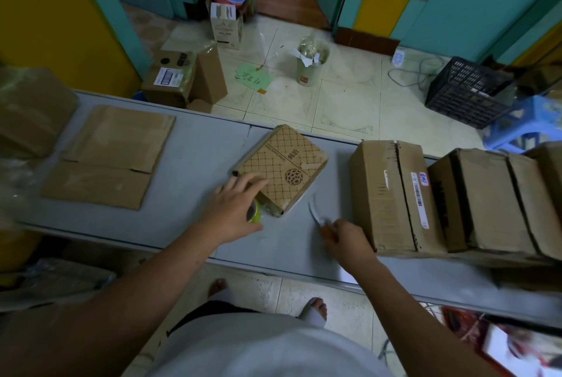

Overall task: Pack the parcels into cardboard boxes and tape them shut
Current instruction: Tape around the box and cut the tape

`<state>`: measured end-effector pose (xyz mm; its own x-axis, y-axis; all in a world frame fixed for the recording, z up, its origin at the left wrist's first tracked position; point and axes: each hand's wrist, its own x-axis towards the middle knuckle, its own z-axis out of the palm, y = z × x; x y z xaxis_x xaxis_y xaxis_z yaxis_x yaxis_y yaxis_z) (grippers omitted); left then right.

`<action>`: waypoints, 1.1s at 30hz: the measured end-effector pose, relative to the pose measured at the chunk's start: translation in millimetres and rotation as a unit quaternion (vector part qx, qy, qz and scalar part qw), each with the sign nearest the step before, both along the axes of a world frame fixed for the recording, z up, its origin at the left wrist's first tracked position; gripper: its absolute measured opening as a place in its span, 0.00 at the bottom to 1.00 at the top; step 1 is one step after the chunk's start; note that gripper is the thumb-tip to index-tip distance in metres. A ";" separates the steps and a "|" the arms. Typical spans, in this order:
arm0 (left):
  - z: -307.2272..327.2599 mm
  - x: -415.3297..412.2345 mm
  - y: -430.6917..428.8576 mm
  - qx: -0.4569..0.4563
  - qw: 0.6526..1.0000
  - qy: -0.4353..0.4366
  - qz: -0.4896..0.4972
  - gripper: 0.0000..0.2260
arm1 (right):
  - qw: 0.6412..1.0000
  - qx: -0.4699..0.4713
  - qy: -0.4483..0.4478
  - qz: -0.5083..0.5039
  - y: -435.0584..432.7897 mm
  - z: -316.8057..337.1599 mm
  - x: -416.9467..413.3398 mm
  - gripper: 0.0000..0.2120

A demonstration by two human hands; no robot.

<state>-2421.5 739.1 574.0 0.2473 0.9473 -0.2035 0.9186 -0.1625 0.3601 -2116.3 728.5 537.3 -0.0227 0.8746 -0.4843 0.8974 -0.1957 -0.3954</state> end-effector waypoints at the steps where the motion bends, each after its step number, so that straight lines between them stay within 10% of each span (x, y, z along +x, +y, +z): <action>1: -1.2 -1.1 0.6 0.001 1.000 0.022 0.015 0.52 | 1.000 0.001 0.018 -0.013 -2.1 0.9 1.3 0.10; 17: 8.5 -17.0 1.8 -0.103 0.994 -0.024 -0.001 0.63 | 0.962 0.068 0.251 0.086 -45.5 61.6 -50.6 0.08; 33: 6.2 -19.2 4.4 -0.161 0.987 0.006 -0.015 0.66 | 0.985 0.047 0.135 0.093 -23.7 45.3 -87.8 0.18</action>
<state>-2440.7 743.4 580.2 0.2705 0.8250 -0.4962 0.9197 -0.0690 0.3866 -2204.1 704.7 582.5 -0.3034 0.8837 -0.3564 0.7742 0.0106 -0.6328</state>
